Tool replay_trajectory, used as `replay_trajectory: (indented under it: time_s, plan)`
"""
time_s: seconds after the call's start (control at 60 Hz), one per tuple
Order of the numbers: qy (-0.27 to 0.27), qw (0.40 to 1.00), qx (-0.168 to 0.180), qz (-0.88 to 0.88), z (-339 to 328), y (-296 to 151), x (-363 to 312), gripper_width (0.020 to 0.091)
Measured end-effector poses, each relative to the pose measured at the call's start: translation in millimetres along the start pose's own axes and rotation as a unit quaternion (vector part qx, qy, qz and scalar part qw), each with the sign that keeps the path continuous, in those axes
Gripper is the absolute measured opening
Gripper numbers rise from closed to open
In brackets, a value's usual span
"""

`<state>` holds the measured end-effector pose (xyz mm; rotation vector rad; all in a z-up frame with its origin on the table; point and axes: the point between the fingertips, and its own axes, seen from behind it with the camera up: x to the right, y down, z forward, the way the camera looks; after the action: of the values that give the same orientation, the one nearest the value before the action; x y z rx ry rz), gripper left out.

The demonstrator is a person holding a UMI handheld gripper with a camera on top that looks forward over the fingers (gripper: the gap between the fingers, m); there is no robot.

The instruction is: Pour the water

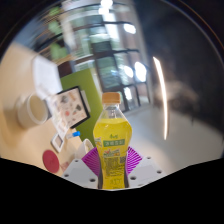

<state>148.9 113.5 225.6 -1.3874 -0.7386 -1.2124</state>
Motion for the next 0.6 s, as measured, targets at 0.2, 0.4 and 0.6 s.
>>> replay_trajectory:
  time_s: [0.2,0.4,0.6]
  plan:
    - [-0.025,0.932,0.043,-0.359,16,-24,-56,0.0285]
    - [-0.026,0.87,0.081,-0.485,30,-43,-86,0.0286]
    - [-0.011,0.883,0.087,-0.461,33,-55,-74,0.0285]
